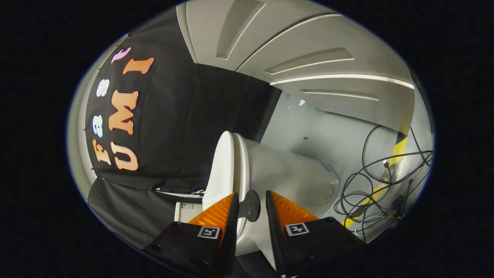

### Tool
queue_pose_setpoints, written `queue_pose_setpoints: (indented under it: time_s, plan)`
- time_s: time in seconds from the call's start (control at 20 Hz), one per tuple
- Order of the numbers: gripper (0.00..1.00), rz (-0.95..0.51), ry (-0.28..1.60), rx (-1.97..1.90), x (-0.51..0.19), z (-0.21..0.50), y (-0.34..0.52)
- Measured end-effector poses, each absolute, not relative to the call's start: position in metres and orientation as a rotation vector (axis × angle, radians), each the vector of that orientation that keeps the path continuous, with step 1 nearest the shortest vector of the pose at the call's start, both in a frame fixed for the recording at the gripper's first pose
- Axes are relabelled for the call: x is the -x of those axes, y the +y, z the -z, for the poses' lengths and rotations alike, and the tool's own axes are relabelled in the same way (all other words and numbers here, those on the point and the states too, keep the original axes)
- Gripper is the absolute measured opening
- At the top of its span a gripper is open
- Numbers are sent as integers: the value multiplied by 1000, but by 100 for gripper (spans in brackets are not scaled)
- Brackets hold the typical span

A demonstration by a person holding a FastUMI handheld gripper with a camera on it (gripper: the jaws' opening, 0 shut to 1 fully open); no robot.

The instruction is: Open the toilet lid.

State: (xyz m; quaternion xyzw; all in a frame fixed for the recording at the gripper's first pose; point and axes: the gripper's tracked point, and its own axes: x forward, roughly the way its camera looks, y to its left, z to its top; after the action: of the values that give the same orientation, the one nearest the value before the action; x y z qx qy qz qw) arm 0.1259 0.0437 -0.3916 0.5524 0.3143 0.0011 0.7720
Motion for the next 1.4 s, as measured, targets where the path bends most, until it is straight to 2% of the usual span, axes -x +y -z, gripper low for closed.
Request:
queue_pose_setpoints:
  time_s: [0.05,0.15,0.2,0.35,0.5,0.7,1.0,1.4]
  plan:
    - [34,3,675,-1196,-127,391,42]
    - [19,-11,681,-1208,-126,389,43]
    - [19,-15,679,-1234,-127,388,43]
    - [9,-62,683,-1324,-124,387,44]
    - [9,-72,674,-1420,-124,389,39]
    - [8,-33,661,-1342,-130,395,39]
    - [8,-52,665,-1377,-129,383,41]
    - [7,-22,666,-1165,-130,368,43]
